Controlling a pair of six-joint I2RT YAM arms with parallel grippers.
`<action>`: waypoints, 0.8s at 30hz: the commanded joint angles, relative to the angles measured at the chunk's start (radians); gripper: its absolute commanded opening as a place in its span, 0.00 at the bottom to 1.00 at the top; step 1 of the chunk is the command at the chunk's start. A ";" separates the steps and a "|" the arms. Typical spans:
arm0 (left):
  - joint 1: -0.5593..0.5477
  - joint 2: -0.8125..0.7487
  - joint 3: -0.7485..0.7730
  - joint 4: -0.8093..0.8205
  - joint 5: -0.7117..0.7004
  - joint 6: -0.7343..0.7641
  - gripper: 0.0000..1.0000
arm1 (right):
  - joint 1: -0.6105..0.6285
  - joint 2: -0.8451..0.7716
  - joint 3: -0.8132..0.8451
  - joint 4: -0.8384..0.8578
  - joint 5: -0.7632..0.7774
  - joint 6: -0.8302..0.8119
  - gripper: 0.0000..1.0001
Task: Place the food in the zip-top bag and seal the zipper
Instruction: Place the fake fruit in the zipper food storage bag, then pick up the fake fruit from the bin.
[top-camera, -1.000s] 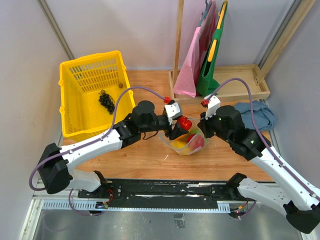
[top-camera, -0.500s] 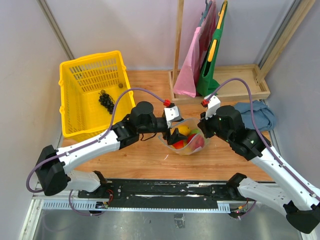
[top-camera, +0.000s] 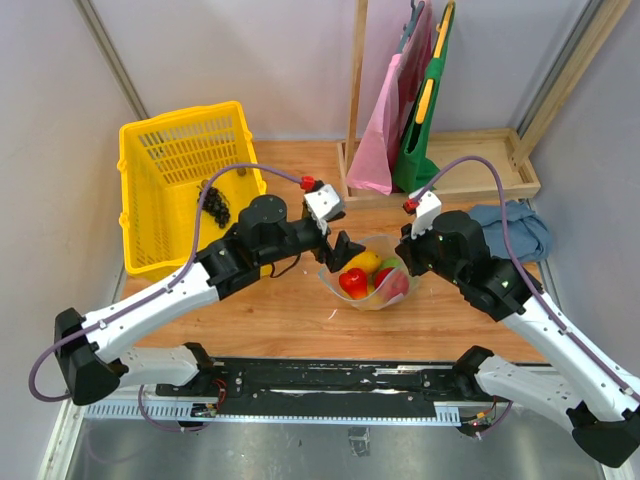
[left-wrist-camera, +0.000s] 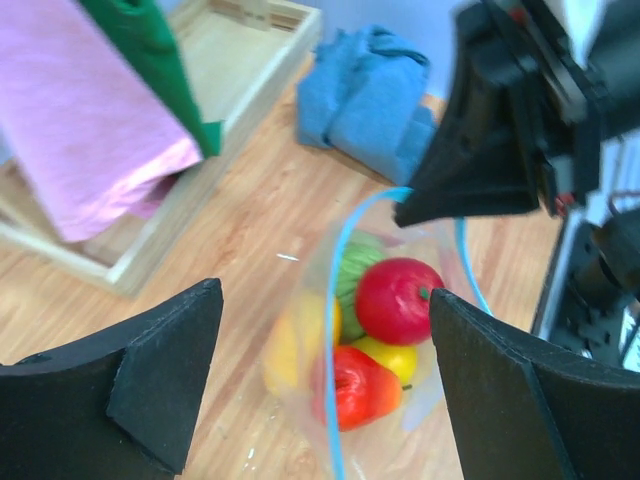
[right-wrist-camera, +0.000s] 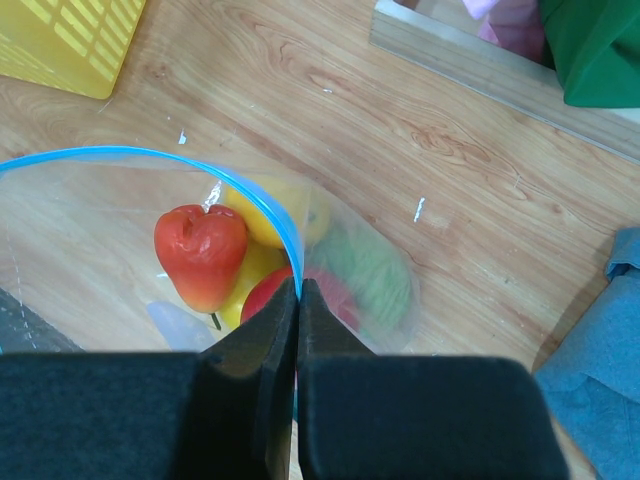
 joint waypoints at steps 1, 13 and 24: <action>-0.006 -0.035 0.100 -0.122 -0.287 -0.088 0.88 | -0.009 -0.021 0.033 -0.007 0.025 0.000 0.01; 0.241 -0.069 0.211 -0.444 -0.686 -0.396 0.93 | -0.009 -0.021 0.032 -0.004 0.017 -0.006 0.01; 0.723 0.012 0.183 -0.517 -0.522 -0.492 0.93 | -0.009 -0.023 0.026 -0.003 0.024 0.002 0.01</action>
